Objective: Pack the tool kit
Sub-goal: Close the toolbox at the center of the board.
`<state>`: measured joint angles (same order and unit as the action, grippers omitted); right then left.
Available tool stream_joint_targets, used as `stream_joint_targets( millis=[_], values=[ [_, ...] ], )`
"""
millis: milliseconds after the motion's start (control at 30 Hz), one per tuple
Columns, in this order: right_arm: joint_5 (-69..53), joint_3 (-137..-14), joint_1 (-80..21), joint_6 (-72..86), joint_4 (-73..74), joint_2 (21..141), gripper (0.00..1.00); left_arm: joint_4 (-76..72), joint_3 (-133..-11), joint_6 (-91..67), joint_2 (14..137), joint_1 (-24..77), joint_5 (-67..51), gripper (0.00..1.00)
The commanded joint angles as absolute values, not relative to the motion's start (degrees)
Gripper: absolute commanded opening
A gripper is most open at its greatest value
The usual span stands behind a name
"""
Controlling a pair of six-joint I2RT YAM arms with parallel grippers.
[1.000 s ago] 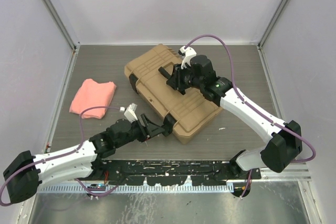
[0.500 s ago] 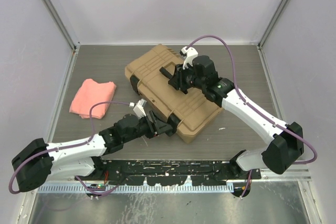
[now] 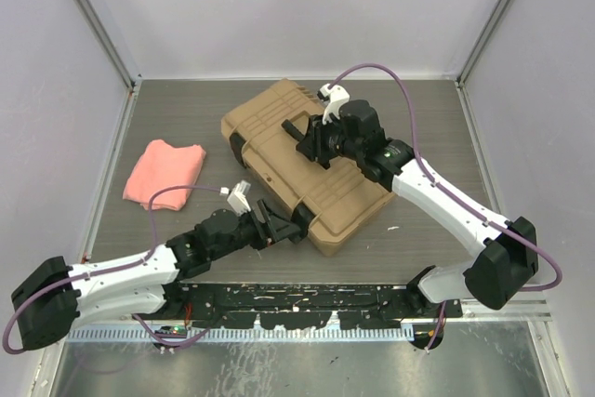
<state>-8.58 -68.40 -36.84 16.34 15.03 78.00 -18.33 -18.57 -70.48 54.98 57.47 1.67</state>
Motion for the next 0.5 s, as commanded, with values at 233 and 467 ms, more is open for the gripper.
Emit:
stream_joint_targets(
  millis=[233,467],
  values=[
    [-10.0,-67.4,-38.7,23.5,19.2,80.1,0.13,-12.7,-13.8,-70.8,46.5,58.0,3.9,0.60],
    [-10.8,-67.8,-38.8,23.7,19.1,80.2,0.13,-9.6,-14.3,-70.4,44.5,58.1,6.4,0.54]
  ],
)
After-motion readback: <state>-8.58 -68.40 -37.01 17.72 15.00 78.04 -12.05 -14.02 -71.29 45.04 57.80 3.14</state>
